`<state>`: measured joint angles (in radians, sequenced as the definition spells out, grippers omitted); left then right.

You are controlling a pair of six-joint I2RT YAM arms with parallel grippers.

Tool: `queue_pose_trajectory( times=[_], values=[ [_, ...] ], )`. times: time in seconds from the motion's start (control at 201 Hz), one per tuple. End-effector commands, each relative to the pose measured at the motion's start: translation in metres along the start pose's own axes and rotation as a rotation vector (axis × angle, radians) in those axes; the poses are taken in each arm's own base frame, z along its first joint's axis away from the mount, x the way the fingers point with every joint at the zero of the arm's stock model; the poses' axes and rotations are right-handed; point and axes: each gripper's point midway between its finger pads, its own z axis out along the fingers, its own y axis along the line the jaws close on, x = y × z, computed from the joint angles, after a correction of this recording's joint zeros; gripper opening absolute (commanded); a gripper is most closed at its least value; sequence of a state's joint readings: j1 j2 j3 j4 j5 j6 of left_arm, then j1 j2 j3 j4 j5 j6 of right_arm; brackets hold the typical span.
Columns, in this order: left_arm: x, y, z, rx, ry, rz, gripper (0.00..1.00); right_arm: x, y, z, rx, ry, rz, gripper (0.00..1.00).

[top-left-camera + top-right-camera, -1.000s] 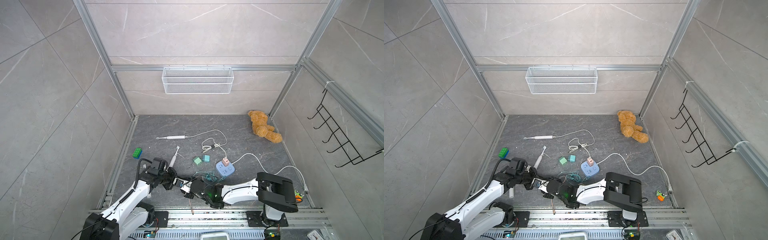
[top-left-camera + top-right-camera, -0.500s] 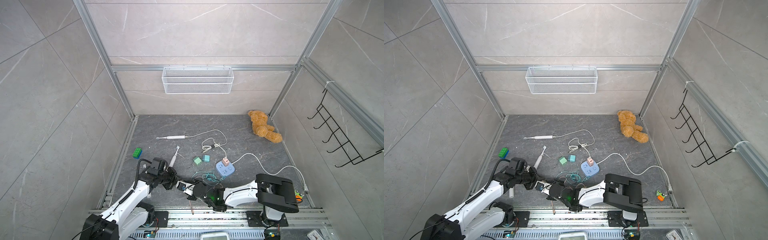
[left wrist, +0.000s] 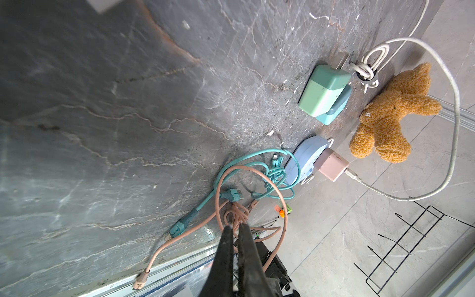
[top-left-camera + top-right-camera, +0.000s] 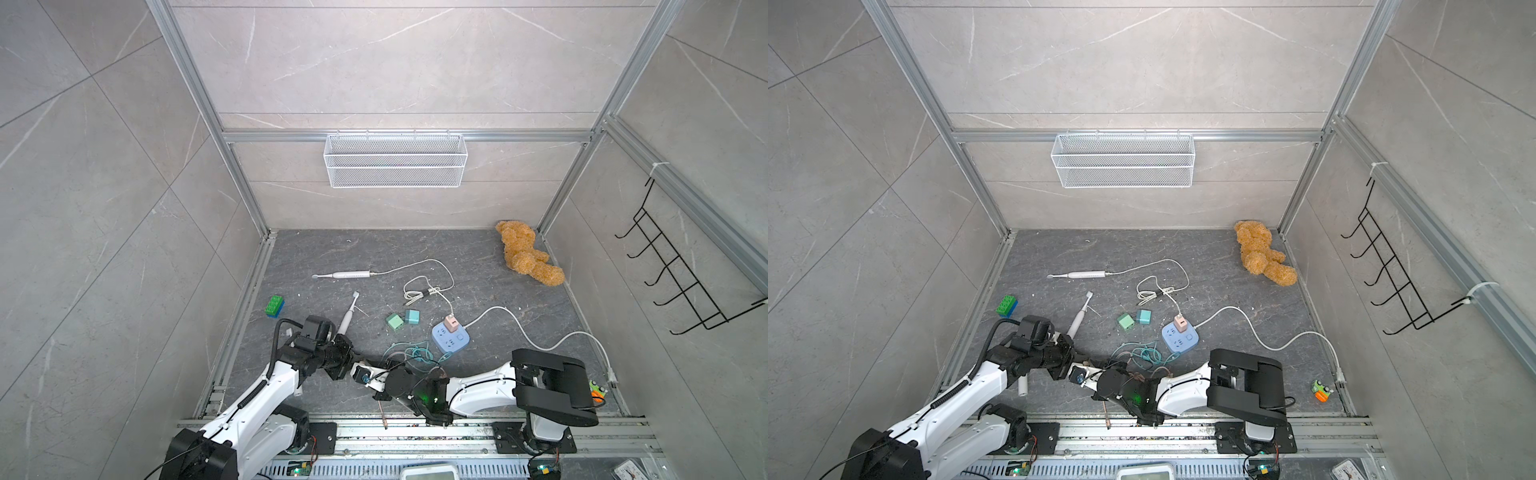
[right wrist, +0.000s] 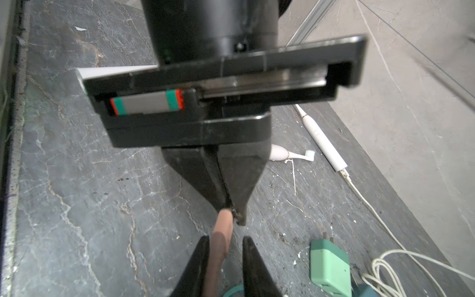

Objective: Charge the electric toothbrush
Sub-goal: Pick up the charging cable from the center of the board.

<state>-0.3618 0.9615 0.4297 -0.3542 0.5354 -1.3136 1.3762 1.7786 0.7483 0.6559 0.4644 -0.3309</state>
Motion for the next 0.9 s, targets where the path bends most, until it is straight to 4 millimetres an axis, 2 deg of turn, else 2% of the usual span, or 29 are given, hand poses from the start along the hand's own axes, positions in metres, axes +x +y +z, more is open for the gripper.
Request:
queue_pose_trajectory(
  times=[0.0, 0.264, 0.498, 0.617, 0.727, 0.812, 0.842, 0.891],
  values=[
    [0.004, 0.000, 0.001, 0.010, 0.028, -0.018, 0.00, -0.018, -0.009, -0.003, 0.048, -0.051, 0.016, 0.23],
    [0.005, 0.000, 0.001, 0.011, 0.032, -0.016, 0.00, -0.025, -0.009, 0.000, 0.070, -0.070, 0.001, 0.28],
    [0.005, -0.001, 0.000, 0.020, 0.026, -0.021, 0.00, -0.018, -0.005, 0.002, 0.055, -0.046, -0.008, 0.15],
    [0.005, -0.003, 0.000, 0.024, 0.028, -0.017, 0.00, -0.017, -0.006, 0.001, 0.063, -0.042, -0.002, 0.00],
    [0.003, -0.007, -0.003, 0.036, 0.023, -0.003, 0.00, -0.019, -0.012, -0.002, 0.083, -0.045, 0.000, 0.00],
    [0.002, -0.013, -0.009, 0.047, 0.009, 0.018, 0.10, -0.023, -0.017, -0.007, 0.092, -0.057, 0.014, 0.00],
    [0.000, -0.016, -0.013, 0.048, -0.001, 0.026, 0.21, -0.023, -0.019, -0.009, 0.094, -0.056, 0.015, 0.00],
    [-0.004, -0.019, -0.021, 0.046, -0.025, 0.043, 0.48, -0.023, -0.023, -0.014, 0.099, -0.055, 0.032, 0.00]
  ],
)
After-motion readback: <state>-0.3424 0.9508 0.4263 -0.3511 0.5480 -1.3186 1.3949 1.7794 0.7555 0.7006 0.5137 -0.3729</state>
